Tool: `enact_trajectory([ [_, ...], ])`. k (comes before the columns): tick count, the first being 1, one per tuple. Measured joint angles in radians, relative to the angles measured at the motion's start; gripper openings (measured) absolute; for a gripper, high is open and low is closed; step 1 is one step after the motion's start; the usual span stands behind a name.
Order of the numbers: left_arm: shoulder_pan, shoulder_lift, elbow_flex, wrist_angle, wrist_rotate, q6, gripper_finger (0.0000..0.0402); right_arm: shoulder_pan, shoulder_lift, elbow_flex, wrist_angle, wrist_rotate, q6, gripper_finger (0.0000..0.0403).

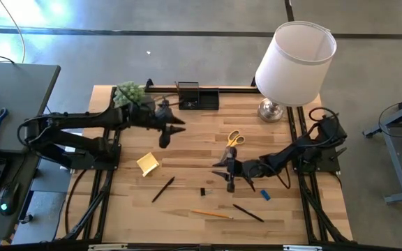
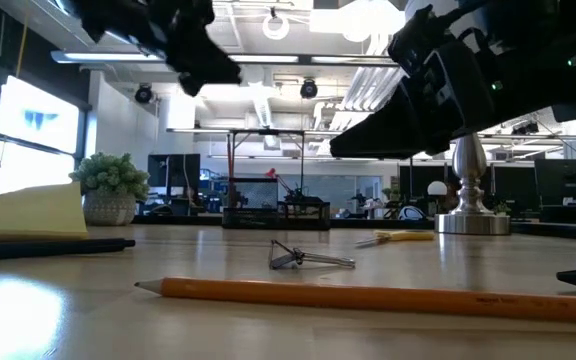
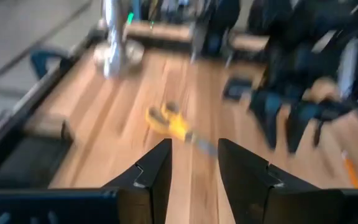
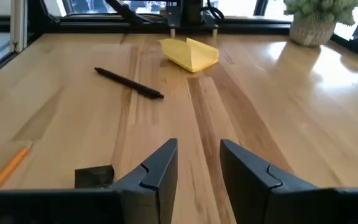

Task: Pick and place office supplies into organizer
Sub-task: Put the left black pen into the top left slot of the desk organizer

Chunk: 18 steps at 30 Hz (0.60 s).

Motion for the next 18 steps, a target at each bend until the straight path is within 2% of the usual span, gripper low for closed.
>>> enact_trajectory([
  [4, -0.082, -0.026, 0.000, -0.202, -0.131, -0.098, 0.0117, 0.000, -0.023, 0.000, -0.020, 0.001, -0.092, 0.0115],
  [11, -0.240, -0.016, 0.000, -0.504, -0.259, -0.380, 0.0117, -0.004, -0.099, 0.000, -0.064, -0.023, -0.270, 0.0114],
  [14, -0.309, 0.007, 0.000, -0.547, -0.265, -0.507, 0.0117, -0.021, -0.143, 0.000, -0.136, -0.024, -0.324, 0.0115],
  [18, -0.423, 0.056, 0.000, -0.526, -0.259, -0.651, 0.0117, -0.062, -0.183, 0.000, -0.236, -0.025, -0.345, 0.0114],
])
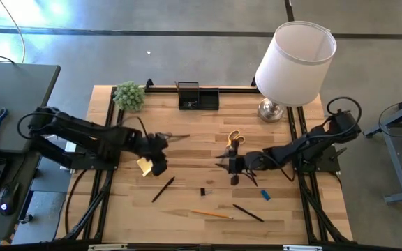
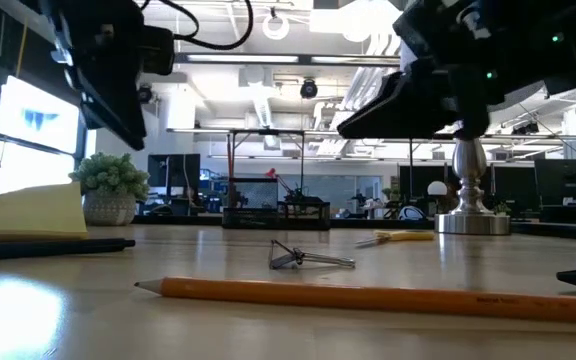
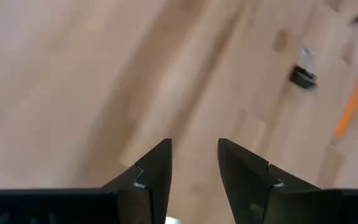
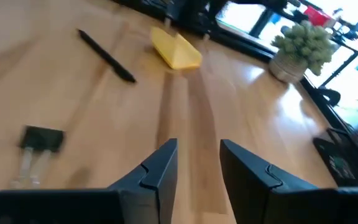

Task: Pick and place office supplies into organizer
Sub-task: Put the left black pen into the top left slot of the desk organizer

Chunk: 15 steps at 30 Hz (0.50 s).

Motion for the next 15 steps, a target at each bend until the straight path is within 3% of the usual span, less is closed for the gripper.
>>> enact_trajectory([
  [8, -0.171, 0.143, 0.000, 0.054, 0.027, -0.251, 0.0117, -0.091, -0.010, -0.027, -0.025, -0.003, -0.018, 0.0114],
  [15, -0.281, 0.294, 0.000, 0.180, 0.044, -0.327, 0.0117, -0.188, -0.010, -0.028, -0.017, -0.025, -0.064, 0.0114],
])
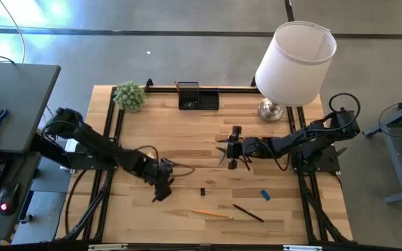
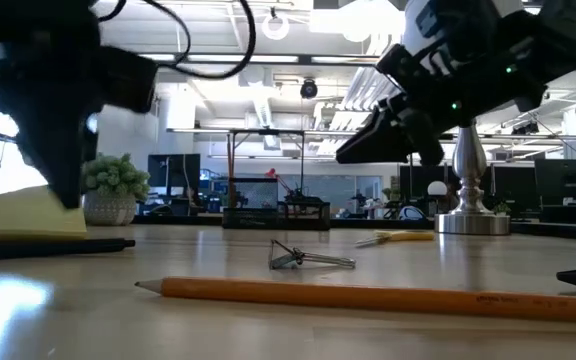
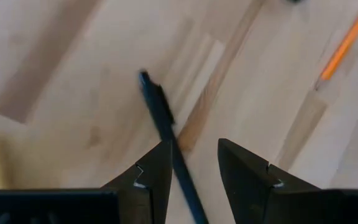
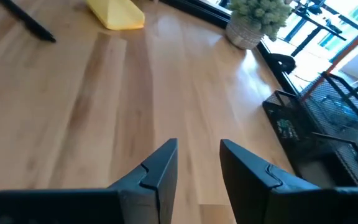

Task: Pick and place office supplies into organizer
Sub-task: Put the left black pen into the top left slot of the desk organizer

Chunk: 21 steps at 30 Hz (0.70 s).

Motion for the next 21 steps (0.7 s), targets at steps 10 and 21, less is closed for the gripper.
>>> enact_trajectory([
  [10, -0.018, 0.120, 0.003, 0.014, 0.002, -0.126, 0.0117, -0.093, 0.000, 0.000, 0.008, -0.190, 0.000, 0.0114],
  [21, -0.018, 0.126, 0.004, -0.026, -0.025, -0.123, 0.0090, -0.096, 0.000, 0.000, 0.000, -0.216, 0.031, 0.0114],
])
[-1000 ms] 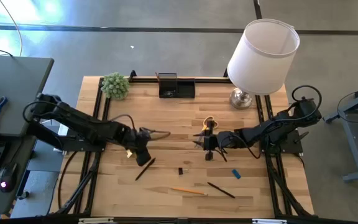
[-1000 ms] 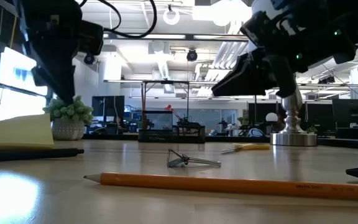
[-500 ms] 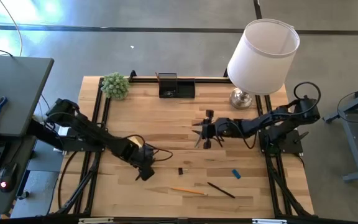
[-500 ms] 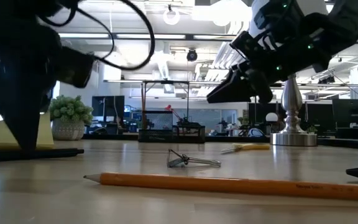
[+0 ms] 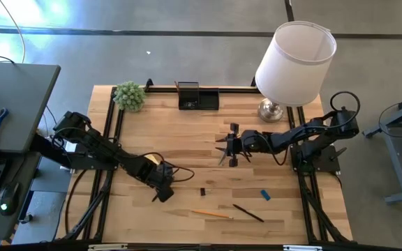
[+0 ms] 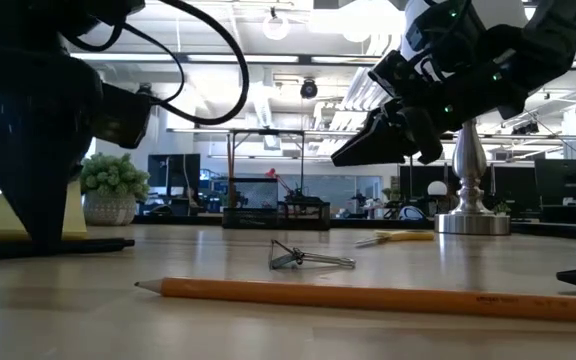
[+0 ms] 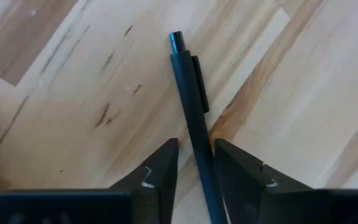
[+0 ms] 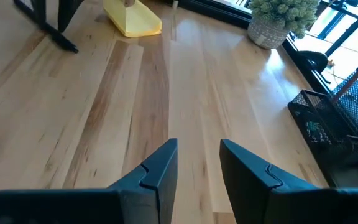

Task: Pick and place office supplies into organizer
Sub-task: Put the left black pen into the top left slot of the desk organizer

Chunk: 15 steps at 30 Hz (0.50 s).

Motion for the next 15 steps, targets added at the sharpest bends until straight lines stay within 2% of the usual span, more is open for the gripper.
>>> enact_trajectory([
  [7, 0.000, 0.000, -0.001, -0.011, -0.009, 0.020, 0.0012, 0.000, 0.000, 0.000, 0.000, 0.000, 0.014, 0.0114],
  [11, 0.017, -0.005, 0.006, -0.015, 0.012, 0.066, 0.0023, 0.000, 0.000, 0.000, -0.002, 0.000, 0.014, 0.0114],
  [15, 0.056, 0.002, 0.068, -0.066, 0.021, 0.179, 0.0031, 0.000, 0.000, 0.000, -0.010, 0.000, 0.014, 0.0114],
])
